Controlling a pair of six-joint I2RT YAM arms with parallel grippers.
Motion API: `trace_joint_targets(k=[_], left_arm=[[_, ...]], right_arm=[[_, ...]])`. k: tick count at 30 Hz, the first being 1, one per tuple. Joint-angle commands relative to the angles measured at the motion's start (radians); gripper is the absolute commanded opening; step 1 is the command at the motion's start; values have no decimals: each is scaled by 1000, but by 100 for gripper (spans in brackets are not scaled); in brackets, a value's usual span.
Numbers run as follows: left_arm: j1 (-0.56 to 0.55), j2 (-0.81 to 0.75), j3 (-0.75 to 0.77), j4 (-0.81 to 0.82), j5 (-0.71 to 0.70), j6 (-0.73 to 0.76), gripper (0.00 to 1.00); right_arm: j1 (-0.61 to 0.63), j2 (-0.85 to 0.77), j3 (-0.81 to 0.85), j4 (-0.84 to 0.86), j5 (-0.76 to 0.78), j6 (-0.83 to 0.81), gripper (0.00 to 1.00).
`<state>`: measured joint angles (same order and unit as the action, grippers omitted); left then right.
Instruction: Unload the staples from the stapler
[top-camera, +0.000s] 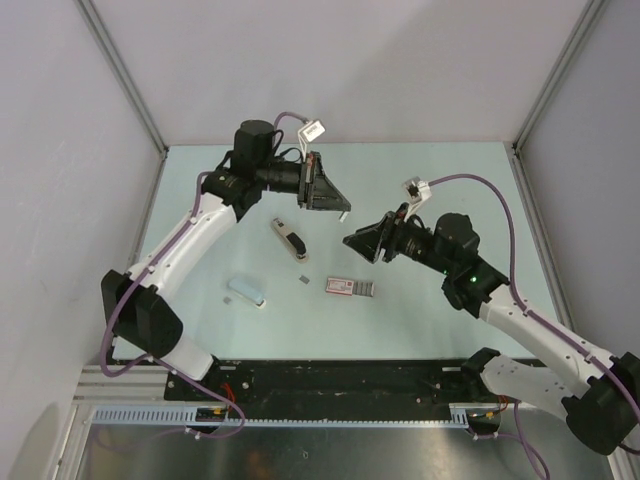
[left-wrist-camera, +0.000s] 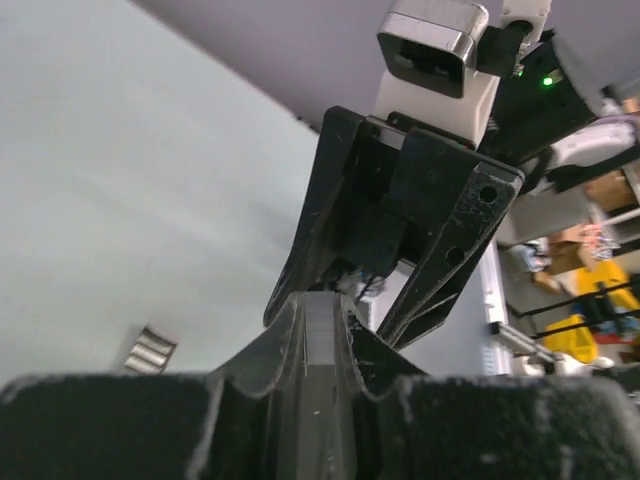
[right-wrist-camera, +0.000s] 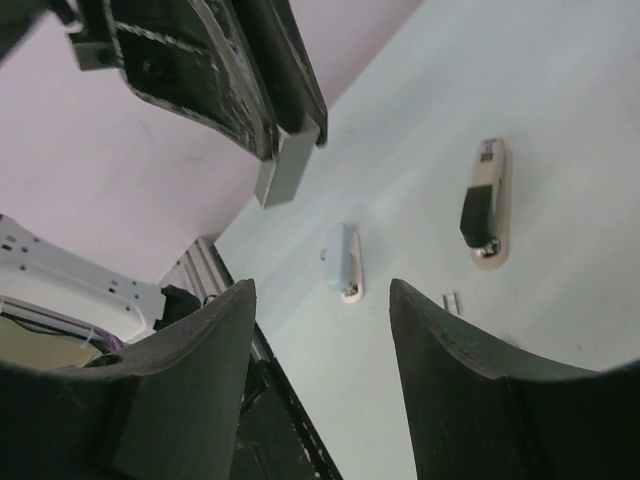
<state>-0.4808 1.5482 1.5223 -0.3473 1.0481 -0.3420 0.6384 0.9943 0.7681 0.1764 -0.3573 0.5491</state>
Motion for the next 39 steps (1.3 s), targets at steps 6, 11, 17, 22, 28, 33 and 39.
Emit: trace_joint_targets(k=[6,11,17,22,28,33,39], left_arm=[[8,-8,-47,209,229,-264,18],[7,-7,-63,256,256,-309,18],[8,-3,-79,365,283,-397,16],[14,-16,-172,666,286,-629,16],[17,-15,-178,695,276,-656,15],[24,-17,-177,724,260,-680,15],[25,-16,-194,757,252,-704,15]], right_arm=[[7,-49,60,205,-64,56,61],[2,-39,65,260,-91,102,60],[-18,-21,69,300,-110,147,58],[-21,1,68,323,-124,178,56],[-12,26,68,352,-128,203,53],[7,33,66,344,-114,203,51],[15,46,59,403,-98,249,42]])
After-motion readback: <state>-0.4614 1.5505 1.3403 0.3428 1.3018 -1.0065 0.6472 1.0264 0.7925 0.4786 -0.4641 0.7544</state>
